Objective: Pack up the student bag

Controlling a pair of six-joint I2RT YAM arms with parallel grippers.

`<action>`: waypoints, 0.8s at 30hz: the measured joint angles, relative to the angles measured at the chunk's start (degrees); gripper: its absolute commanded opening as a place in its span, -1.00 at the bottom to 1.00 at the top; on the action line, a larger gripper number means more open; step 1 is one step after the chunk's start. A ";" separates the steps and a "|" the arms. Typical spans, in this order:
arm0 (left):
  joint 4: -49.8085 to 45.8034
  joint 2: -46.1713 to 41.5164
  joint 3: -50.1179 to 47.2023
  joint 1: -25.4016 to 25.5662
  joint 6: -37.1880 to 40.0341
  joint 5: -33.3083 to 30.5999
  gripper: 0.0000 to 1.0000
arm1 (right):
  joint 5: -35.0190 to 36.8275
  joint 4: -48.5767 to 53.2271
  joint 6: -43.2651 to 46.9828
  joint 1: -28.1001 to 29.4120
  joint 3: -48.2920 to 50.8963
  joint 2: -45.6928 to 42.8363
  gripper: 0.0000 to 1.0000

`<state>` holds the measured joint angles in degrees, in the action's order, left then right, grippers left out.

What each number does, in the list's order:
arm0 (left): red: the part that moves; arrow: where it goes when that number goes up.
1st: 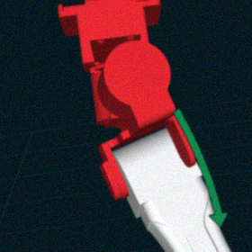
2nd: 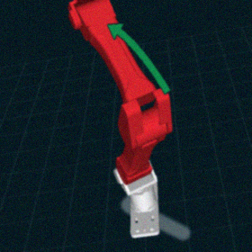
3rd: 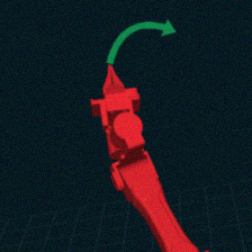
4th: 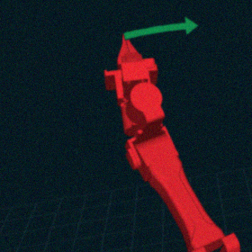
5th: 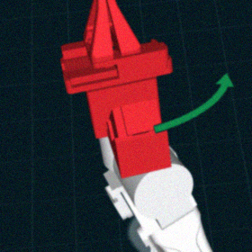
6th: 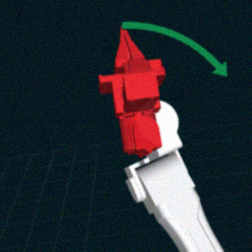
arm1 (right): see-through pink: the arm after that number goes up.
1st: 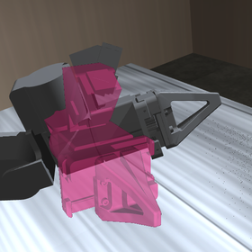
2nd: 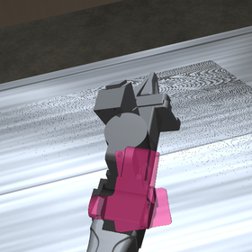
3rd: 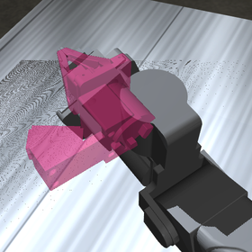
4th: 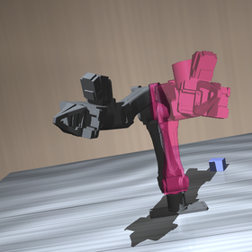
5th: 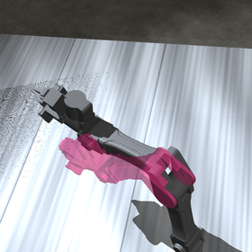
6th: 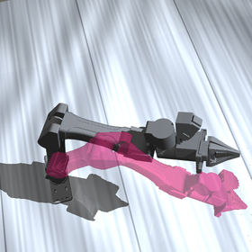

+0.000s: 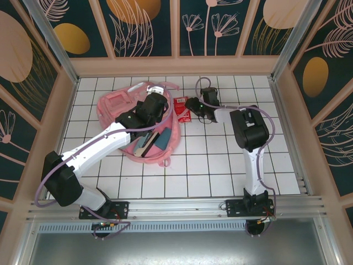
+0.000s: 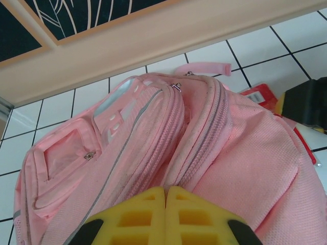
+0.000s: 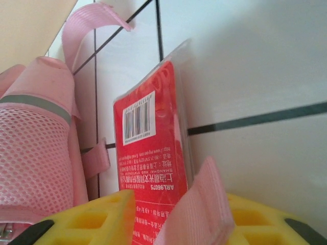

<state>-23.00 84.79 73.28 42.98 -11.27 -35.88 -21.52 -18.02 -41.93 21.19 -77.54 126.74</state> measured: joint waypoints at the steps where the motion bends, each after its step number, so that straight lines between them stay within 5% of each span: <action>1: 0.00 -0.02 -0.02 -0.02 0.00 0.09 -1.00 | -0.09 -0.39 0.00 0.15 -0.09 0.20 -0.23; 14: 0.04 -0.02 -0.22 -0.13 0.00 0.74 -1.00 | -2.67 -6.67 1.88 1.05 2.80 0.31 -0.26; 24: 0.02 -0.02 -0.22 -0.13 0.00 0.76 -1.00 | -5.07 -8.48 3.52 1.75 7.61 -2.82 -0.05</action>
<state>-22.98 84.77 73.06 42.85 -11.27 -35.11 -26.59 -26.50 -38.41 22.94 -69.93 123.92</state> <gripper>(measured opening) 0.060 0.476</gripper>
